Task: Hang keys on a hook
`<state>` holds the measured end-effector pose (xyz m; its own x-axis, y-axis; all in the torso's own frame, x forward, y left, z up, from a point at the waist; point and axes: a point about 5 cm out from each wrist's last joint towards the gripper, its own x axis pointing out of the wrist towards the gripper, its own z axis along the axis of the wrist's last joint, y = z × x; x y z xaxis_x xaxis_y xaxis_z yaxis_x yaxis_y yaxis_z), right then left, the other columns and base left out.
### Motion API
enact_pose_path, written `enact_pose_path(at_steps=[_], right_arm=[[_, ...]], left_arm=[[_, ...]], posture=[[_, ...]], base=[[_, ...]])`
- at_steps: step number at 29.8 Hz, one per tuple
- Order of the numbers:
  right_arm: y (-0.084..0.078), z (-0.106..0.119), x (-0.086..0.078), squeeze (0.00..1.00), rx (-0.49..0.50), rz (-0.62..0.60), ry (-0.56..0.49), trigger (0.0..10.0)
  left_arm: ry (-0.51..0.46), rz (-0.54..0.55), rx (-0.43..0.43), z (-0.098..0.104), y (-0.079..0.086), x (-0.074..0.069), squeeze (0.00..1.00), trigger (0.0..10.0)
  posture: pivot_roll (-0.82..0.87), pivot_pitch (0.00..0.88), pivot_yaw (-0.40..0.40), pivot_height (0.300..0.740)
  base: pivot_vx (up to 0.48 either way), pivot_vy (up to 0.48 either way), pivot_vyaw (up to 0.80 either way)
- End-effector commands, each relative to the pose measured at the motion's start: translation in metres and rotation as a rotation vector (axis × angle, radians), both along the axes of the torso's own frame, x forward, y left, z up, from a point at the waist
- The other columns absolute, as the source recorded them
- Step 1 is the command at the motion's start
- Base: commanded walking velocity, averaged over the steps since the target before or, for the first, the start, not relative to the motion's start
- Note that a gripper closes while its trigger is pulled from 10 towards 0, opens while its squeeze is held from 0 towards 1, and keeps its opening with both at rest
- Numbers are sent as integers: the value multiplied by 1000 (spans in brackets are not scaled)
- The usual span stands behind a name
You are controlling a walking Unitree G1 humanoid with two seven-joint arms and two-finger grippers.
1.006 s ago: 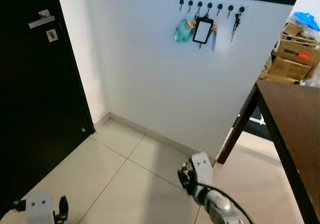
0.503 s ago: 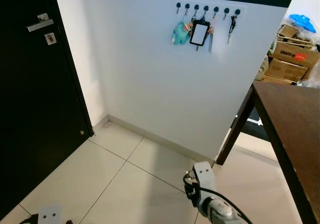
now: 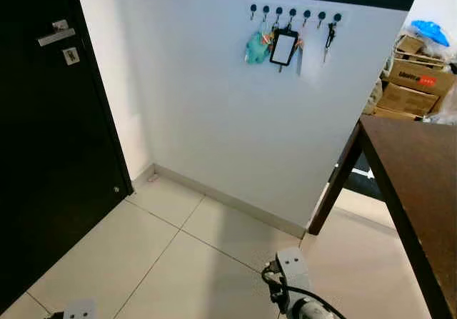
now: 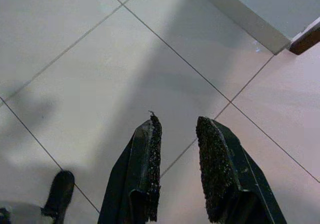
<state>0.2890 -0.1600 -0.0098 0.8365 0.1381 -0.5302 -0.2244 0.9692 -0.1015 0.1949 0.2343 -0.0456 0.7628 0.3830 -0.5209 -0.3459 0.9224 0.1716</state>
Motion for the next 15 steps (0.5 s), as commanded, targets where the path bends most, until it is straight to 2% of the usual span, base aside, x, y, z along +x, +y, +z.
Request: enact_pose_path(at_steps=[1, 15], right_arm=[[-1, -9, -9, 0, -9, 0, 48, 10000], [-3, -12, -11, 0, -37, 5, 64, 10000]], left_arm=[[32, -5, 8, -6, 1, -9, 0, 10000], [36, 2, 9, -9, 0, -12, 0, 10000]], posture=[[-118, 56, 69, 740], [-120, 50, 64, 740]], base=[[0, 0, 0], [0, 0, 0]])
